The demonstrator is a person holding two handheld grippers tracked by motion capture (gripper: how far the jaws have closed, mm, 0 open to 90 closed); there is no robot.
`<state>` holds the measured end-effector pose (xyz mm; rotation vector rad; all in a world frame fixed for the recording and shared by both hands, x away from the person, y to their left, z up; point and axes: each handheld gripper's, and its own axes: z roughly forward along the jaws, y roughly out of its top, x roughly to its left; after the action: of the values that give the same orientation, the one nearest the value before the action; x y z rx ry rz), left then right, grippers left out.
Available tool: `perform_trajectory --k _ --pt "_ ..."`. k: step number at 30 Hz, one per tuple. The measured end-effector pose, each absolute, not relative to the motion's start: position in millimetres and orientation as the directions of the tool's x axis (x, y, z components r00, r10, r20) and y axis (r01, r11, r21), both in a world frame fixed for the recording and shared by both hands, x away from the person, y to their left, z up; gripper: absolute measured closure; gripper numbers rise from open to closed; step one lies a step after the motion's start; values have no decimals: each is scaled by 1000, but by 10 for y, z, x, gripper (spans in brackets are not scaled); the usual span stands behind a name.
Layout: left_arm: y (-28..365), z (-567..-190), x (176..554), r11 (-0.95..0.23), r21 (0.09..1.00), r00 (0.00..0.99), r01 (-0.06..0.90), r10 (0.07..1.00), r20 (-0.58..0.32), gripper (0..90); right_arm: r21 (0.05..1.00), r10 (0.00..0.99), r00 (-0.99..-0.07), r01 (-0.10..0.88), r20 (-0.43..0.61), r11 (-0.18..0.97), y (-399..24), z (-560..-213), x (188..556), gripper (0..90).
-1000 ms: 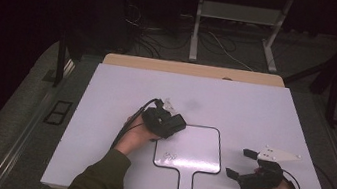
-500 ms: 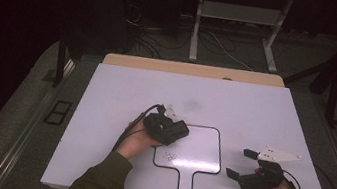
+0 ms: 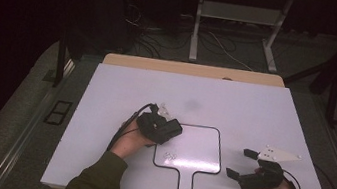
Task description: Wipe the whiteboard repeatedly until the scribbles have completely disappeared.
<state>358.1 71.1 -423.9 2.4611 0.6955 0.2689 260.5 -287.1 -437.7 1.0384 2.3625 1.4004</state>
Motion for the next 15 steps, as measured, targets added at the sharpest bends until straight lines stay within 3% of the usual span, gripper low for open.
perform_trajectory --k 15 --pt "514 -4249 3199 -735 574 901 361 434 -11 397 833 660 -732 465 170 301 -2874 -4376 2608 0"
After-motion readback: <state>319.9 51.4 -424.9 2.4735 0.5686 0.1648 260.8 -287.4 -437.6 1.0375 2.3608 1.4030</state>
